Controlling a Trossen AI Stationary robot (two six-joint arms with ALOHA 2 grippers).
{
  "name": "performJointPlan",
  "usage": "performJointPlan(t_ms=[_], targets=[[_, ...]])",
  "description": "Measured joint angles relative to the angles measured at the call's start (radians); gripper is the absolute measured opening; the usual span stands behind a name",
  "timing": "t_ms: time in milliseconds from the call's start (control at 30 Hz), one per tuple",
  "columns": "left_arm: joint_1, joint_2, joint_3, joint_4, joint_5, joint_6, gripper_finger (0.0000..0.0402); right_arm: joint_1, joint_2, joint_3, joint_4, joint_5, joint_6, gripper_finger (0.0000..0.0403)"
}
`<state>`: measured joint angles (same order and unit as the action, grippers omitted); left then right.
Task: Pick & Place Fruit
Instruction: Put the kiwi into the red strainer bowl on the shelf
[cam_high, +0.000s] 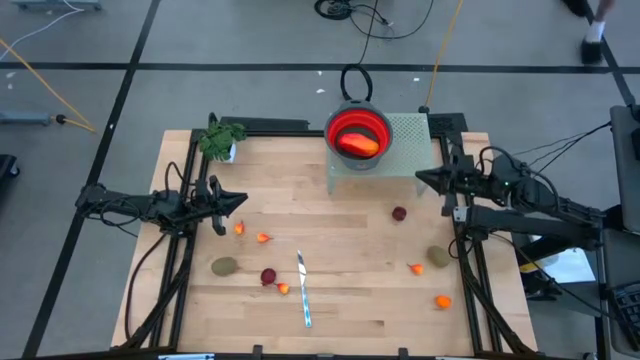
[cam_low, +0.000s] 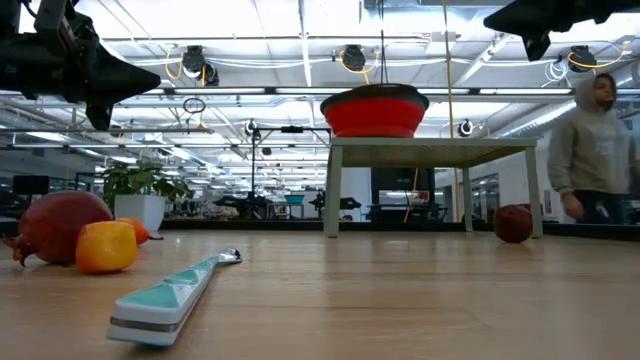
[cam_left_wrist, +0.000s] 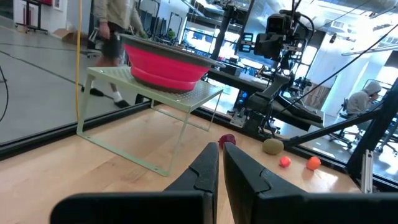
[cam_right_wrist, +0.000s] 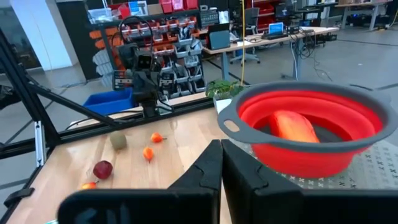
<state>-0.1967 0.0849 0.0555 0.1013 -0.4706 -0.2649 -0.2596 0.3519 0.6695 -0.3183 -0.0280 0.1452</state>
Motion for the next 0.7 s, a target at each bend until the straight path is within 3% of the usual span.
performJointPlan(t_ms=[133,400,700], targets=[[0.000,0.000,0.000,0.000,0.000,0.000,0.0024,0.000,-0.041,-0.038,0.000,-0.005,0.000,0.0000],[0.000,0.000,0.000,0.006,-0.002,0.000,0.0024,0.000,-0.106,-0.123,0.000,-0.131,0.027,0.0000],[0.000,0.000,0.000,0.055,-0.003,0.033,0.0024,0.000,-0.163,-0.192,0.000,-0.134,0.053,0.0000]])
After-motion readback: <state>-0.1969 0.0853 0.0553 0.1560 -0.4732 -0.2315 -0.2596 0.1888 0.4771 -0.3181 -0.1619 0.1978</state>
